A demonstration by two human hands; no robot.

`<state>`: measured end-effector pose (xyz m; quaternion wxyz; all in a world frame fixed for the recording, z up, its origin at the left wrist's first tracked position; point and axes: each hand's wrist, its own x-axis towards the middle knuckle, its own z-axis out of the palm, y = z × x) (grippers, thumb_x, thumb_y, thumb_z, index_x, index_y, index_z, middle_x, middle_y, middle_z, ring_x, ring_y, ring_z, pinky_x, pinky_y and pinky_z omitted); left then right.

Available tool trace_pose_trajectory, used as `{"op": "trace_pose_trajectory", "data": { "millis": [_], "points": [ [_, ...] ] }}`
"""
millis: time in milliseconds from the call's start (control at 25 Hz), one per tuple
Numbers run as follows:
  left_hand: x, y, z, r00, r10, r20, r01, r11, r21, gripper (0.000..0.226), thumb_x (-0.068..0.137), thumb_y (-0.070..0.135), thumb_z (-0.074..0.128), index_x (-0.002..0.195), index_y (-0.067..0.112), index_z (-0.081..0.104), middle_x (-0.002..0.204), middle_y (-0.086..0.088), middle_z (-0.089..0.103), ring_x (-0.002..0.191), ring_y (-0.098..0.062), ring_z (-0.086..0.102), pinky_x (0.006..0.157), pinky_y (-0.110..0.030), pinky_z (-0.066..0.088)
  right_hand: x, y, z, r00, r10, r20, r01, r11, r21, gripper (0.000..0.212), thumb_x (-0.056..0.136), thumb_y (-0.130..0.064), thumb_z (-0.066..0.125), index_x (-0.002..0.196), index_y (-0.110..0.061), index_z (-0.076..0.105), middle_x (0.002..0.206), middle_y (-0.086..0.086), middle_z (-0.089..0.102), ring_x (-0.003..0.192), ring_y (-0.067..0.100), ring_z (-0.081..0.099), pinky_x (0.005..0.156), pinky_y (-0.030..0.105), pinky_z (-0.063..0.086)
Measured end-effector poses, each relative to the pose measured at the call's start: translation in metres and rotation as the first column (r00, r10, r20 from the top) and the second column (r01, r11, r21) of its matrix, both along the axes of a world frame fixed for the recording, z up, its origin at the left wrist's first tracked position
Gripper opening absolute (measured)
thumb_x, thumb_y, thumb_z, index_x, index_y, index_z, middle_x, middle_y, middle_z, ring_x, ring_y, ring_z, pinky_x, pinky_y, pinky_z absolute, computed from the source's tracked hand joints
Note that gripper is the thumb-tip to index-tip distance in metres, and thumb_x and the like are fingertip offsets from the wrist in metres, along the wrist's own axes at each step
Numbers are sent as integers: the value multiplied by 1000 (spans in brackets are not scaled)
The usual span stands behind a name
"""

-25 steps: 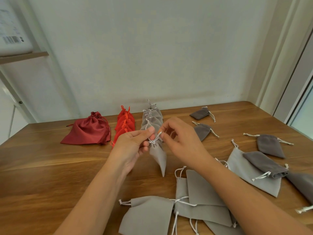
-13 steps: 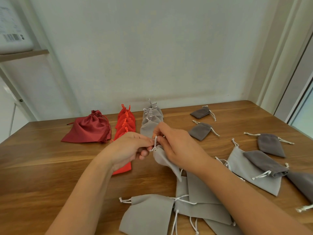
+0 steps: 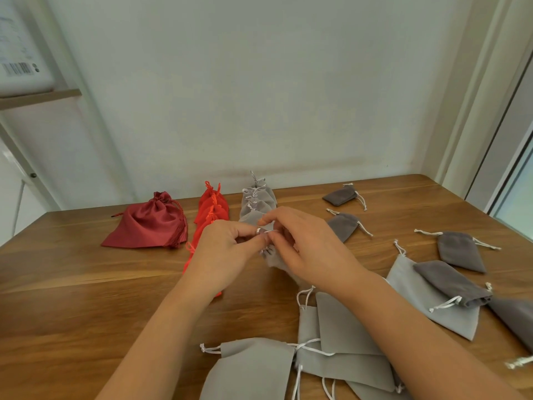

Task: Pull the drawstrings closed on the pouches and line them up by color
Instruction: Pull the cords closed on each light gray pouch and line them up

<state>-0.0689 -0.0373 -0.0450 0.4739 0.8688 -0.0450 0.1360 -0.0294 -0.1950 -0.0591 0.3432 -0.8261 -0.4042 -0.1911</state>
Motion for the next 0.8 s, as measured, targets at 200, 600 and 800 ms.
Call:
{"op": "trace_pose_trajectory", "data": {
  "millis": [200,600,800],
  "points": [
    [4,-2,-1,986,15,-168,-72,937,-340,12,87,7,63,84,3,74,60,5,67,46,2,51,42,-10,33,6,0,-1,993,-114,27,113,993,38,8,87,-15,66,94,-12,70,85,-3,63,75,3,48,66,18,37],
    [4,4,1,963,-24,-267,-131,827,-546,7,70,7,75,70,14,76,57,2,61,53,-6,50,50,-15,39,5,-11,9,968,22,-248,8,993,120,4,84,-27,71,83,-23,73,77,-17,60,67,-2,50,59,14,32],
    [-4,0,7,969,-125,-214,27,912,-410,10,73,0,74,75,10,73,61,-4,66,48,-4,49,47,-12,39,8,-16,9,890,185,-417,-116,976,187,19,91,-16,58,107,-25,63,122,-17,58,112,-3,52,89,16,43]
  ]
}}
